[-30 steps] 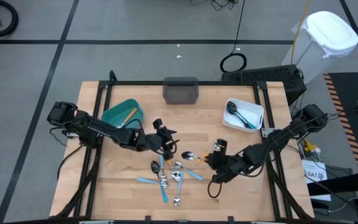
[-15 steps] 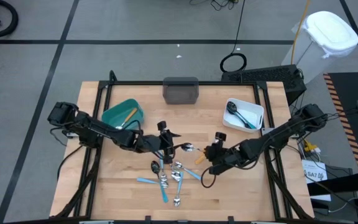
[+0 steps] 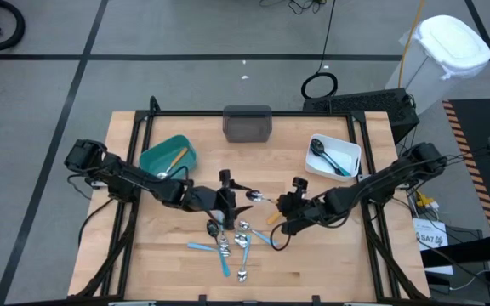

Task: Sort silverware by color (type)
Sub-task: Put the yellow spoon into the green bin

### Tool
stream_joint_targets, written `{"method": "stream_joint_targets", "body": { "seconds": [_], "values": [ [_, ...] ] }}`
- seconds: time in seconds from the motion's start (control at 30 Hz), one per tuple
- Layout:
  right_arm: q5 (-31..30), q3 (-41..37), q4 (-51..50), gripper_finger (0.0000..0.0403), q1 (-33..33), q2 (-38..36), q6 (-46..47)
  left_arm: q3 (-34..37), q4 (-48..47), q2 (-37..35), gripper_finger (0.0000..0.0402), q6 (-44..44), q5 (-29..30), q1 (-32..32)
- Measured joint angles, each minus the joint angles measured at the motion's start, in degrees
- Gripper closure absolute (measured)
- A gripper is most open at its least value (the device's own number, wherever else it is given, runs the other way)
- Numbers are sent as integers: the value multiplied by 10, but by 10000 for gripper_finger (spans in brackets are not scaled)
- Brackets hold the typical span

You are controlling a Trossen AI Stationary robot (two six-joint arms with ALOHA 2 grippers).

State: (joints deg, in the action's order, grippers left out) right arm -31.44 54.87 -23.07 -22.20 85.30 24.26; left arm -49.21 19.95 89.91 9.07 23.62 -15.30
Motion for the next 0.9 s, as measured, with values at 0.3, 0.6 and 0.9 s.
{"method": "stream_joint_targets", "body": {
  "seconds": [0.3, 0.6, 0.9],
  "values": [
    [15, 0, 54, 358, -4, 18, -4, 0, 69, 14, 117, 27, -29, 4],
    [16, 0, 59, 358, -3, 19, -10, -51, -7, 104, 144, 10, -62, 24],
    [34, -1, 63, 358, -3, 19, -10, -260, -261, 237, 153, -11, -57, 25]
  ]
}}
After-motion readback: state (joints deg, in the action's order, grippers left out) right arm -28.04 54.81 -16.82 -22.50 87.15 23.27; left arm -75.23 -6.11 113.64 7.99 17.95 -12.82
